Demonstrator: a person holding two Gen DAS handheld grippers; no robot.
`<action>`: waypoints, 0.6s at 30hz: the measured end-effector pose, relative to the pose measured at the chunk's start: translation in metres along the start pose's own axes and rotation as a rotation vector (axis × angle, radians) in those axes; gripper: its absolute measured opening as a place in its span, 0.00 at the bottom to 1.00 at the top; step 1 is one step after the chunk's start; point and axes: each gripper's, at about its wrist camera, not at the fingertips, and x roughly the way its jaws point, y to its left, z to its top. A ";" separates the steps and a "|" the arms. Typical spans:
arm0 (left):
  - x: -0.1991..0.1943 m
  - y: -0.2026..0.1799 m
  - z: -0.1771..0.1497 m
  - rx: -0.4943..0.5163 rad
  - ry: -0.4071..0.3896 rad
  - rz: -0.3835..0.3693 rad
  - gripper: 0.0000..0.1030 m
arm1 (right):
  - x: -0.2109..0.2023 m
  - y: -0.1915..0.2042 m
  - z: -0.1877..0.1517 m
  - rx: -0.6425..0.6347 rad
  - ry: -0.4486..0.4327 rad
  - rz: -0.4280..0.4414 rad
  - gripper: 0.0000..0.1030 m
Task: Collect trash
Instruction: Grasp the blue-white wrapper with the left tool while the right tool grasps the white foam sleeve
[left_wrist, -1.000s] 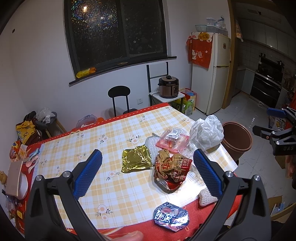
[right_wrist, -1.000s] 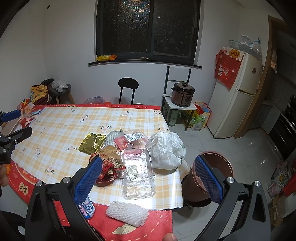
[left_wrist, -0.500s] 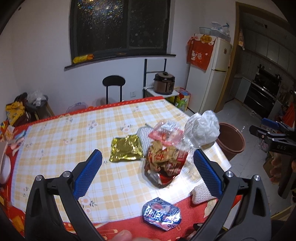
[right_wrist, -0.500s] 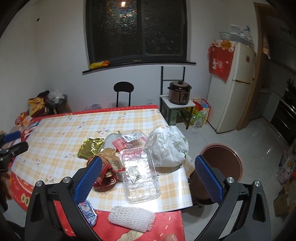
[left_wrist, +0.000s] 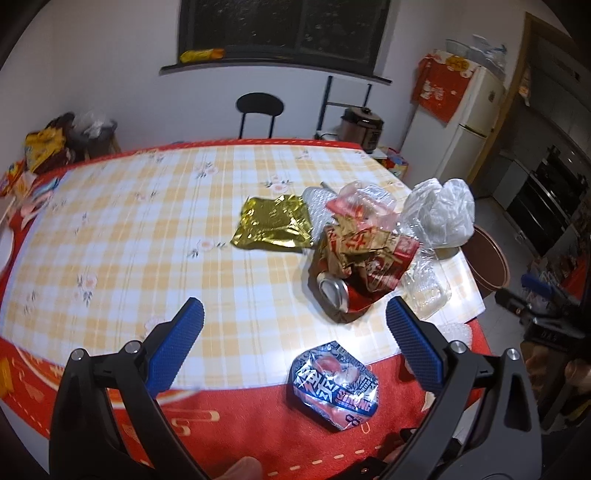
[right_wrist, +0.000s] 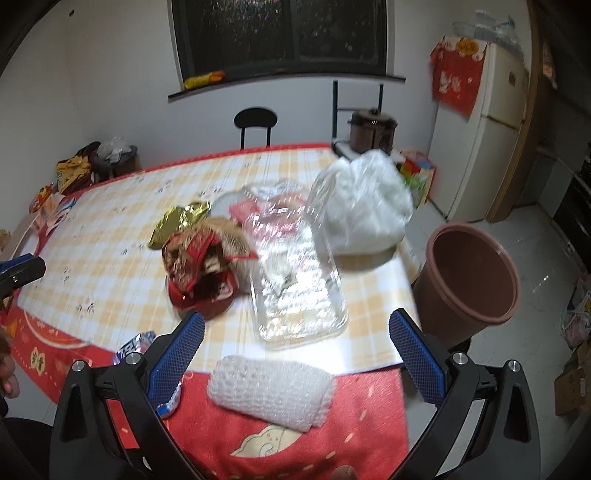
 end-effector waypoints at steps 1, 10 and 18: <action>0.002 -0.001 -0.002 -0.007 0.007 0.010 0.95 | 0.003 0.000 -0.002 0.004 0.009 0.008 0.96; 0.008 -0.014 -0.020 -0.054 0.013 0.055 0.94 | 0.020 0.007 -0.008 -0.087 0.043 0.040 0.96; 0.014 -0.020 -0.035 -0.180 0.040 0.093 0.94 | 0.041 0.001 -0.009 -0.207 0.079 0.095 0.96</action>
